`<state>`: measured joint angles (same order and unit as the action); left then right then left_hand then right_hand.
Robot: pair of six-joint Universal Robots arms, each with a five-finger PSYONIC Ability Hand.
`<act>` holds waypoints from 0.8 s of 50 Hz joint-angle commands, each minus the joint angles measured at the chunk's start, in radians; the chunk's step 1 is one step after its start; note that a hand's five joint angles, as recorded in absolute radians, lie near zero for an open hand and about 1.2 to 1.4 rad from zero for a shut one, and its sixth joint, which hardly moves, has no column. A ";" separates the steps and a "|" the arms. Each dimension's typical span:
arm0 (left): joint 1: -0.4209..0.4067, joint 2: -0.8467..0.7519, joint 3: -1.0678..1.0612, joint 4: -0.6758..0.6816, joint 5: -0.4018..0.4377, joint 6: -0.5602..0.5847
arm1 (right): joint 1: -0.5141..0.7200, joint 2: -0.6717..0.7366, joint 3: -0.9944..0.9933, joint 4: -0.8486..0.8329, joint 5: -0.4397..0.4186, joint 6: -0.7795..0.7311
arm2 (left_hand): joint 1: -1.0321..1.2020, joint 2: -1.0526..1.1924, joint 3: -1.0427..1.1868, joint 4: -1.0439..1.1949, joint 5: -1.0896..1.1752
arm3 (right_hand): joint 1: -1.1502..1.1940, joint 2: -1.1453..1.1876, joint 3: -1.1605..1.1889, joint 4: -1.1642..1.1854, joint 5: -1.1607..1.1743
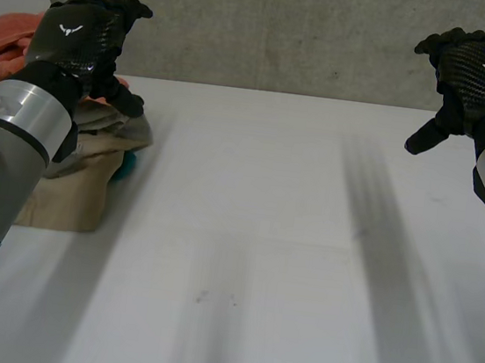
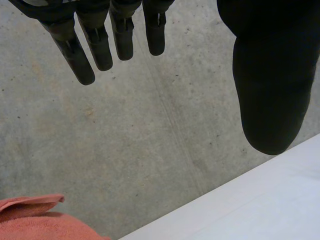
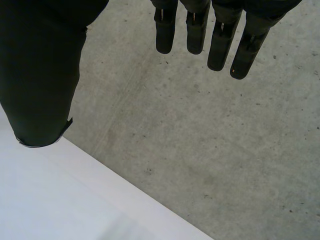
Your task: Fold the laundry.
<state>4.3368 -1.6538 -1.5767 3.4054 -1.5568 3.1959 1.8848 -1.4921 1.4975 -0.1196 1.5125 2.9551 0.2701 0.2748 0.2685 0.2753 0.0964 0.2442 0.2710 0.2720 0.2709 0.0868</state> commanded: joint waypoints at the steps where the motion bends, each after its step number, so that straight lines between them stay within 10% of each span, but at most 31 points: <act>1: 0.001 0.003 0.000 0.000 0.001 0.001 | 0.000 0.000 0.001 0.000 0.000 -0.001 | -0.096 -0.100 -0.094 -0.101 -0.096 | -0.070 -0.096 -0.097 -0.096 -0.087; 15: 0.014 -0.003 0.026 0.003 0.006 0.018 | 0.000 0.000 0.001 0.000 -0.003 -0.001 | -0.071 -0.076 -0.070 -0.077 -0.072 | -0.070 -0.096 -0.097 -0.096 -0.087; 29: 0.254 -0.407 0.337 0.000 0.000 0.587 | 0.010 0.006 0.004 0.002 -0.005 -0.018 | -0.071 -0.076 -0.070 -0.077 -0.072 | -0.070 -0.096 -0.097 -0.096 -0.087; 40: 0.334 -0.603 0.524 0.000 0.057 0.607 | 0.013 0.021 0.012 0.002 -0.005 -0.025 | 0.429 0.425 0.431 0.424 0.429 | -0.070 -0.096 -0.097 -0.096 -0.087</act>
<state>4.6433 -2.1700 -1.1379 3.4034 -1.5457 3.8133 1.8965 -1.4845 1.5072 -0.1180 1.5081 2.9320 0.2860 0.2734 0.2748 0.2744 0.1076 0.2092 0.2177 0.2101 0.2305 0.0606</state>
